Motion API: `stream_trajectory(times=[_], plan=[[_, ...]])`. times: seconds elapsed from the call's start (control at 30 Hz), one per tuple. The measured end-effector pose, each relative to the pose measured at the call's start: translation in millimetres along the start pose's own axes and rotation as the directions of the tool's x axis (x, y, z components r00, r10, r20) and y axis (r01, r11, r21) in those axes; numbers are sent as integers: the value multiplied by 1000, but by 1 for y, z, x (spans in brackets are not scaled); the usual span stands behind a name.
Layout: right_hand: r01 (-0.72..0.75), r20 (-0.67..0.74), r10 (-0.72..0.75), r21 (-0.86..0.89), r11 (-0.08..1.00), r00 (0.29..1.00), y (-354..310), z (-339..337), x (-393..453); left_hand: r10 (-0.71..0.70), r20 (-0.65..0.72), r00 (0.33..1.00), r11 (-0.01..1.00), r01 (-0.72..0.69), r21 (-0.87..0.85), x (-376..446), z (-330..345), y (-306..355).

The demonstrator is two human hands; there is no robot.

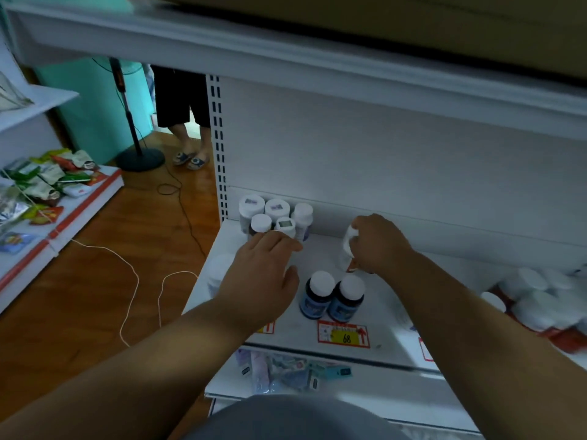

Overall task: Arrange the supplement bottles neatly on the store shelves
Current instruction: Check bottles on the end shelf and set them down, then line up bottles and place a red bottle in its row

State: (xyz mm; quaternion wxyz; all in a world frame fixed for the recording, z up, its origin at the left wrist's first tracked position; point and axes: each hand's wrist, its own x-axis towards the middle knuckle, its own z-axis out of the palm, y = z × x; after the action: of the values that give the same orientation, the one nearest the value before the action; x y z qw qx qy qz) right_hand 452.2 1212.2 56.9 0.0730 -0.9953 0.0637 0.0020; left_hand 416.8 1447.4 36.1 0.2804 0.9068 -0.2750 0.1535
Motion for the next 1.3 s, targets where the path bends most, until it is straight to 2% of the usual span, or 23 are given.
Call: stream_trajectory(times=[0.13,0.23,0.3,0.47,0.63,0.7,0.8,0.9,0.97,1.13,1.3], plan=[[31,94,-22,-94,995,995,12,6,8,-18,22,1000,1000,18,-19,10,14,11],[96,39,-92,-121,988,995,20,10,9,-60,50,997,998,61,-26,15,18,18],[130,9,-130,-112,985,991,23,14,8,-87,53,995,996,88,-32,17,21,20],[129,66,-127,-24,991,990,13,11,4,-131,33,991,989,133,-57,19,24,24],[79,-118,-48,272,959,992,1,-14,-7,-179,-24,984,968,172,-184,20,17,23],[68,-151,-1,440,896,988,-9,-28,-18,-237,-28,971,944,223,-244,19,12,22],[-20,-90,113,687,727,990,-31,-42,-37,-272,46,961,910,272,-313,17,-1,21],[-30,-76,181,855,518,980,-54,-46,-52,-246,180,952,848,301,-436,16,-13,18],[-22,-70,195,900,435,978,-66,-47,-63,-191,263,946,807,304,-507,12,-18,16],[-8,-104,228,897,441,968,-80,-47,-102,-40,359,933,738,270,-618,-9,-35,28],[-60,-152,362,857,512,920,-72,-38,-149,71,448,891,684,283,-672,-27,-32,53]])
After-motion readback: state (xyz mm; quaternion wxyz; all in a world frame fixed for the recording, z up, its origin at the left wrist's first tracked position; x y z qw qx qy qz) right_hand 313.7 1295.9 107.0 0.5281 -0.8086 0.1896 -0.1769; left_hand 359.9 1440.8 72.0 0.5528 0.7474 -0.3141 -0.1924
